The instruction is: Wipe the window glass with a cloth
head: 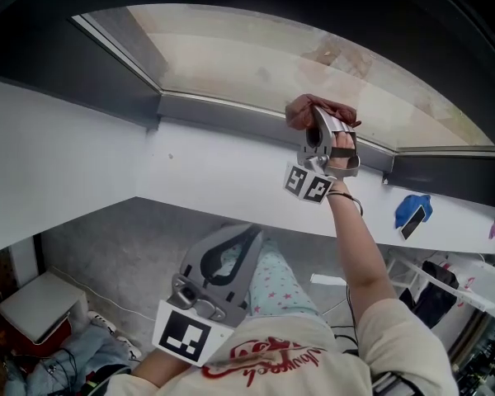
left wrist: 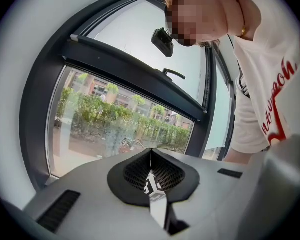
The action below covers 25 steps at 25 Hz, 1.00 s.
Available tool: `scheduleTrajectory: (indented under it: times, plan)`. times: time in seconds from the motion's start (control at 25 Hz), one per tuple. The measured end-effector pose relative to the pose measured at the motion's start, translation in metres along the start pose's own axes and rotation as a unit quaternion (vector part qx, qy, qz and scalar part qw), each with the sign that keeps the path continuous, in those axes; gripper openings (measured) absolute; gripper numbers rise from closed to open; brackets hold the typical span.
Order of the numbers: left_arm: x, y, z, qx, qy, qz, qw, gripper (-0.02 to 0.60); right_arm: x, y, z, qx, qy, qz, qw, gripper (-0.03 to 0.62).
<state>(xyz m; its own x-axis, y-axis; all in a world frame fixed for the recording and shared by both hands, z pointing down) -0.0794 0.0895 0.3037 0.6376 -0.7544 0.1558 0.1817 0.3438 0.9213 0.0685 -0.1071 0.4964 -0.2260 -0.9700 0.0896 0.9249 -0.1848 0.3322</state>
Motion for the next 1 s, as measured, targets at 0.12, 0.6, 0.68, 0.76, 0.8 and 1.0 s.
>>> scheduleTrajectory:
  times: [0.12, 0.6, 0.68, 0.76, 0.8, 1.0]
  plan:
    - [0.0, 0.001, 0.003, -0.004, -0.004, -0.001, 1.0, 0.021, 0.001, 0.005, 0.015, 0.011, -0.023, 0.011, 1.0, 0.072]
    - [-0.001, 0.008, 0.011, -0.015, -0.032, 0.003, 0.9994, 0.021, 0.007, 0.029, 0.071, 0.013, -0.088, 0.04, 0.995, 0.072]
    - [-0.001, 0.011, 0.014, -0.018, -0.037, 0.005, 0.9991, 0.021, 0.009, 0.031, 0.079, 0.016, -0.09, 0.043, 0.995, 0.072]
    - [-0.001, 0.014, 0.018, -0.02, -0.043, 0.005, 0.9989, 0.021, 0.012, 0.033, 0.086, 0.019, -0.096, 0.047, 0.994, 0.074]
    - [0.0, 0.014, 0.018, -0.022, -0.046, 0.004, 0.9987, 0.021, 0.013, 0.034, 0.089, 0.021, -0.099, 0.048, 0.994, 0.074]
    - [0.0, 0.014, 0.018, -0.029, -0.053, -0.001, 0.9982, 0.021, 0.014, 0.039, 0.102, 0.02, -0.12, 0.055, 0.991, 0.074]
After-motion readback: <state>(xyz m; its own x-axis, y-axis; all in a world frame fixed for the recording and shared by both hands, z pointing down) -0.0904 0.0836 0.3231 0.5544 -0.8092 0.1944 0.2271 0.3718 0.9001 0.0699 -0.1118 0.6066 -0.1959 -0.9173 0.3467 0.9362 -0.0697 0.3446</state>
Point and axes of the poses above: the fingertips, and each gripper's own axes: x forward along the fingers, z to its left, y out of its underside, the point moved 6 cm from there along -x, backward along the fingers, and after that the axes turned 3 degrees about y, right-handed, at the moved point
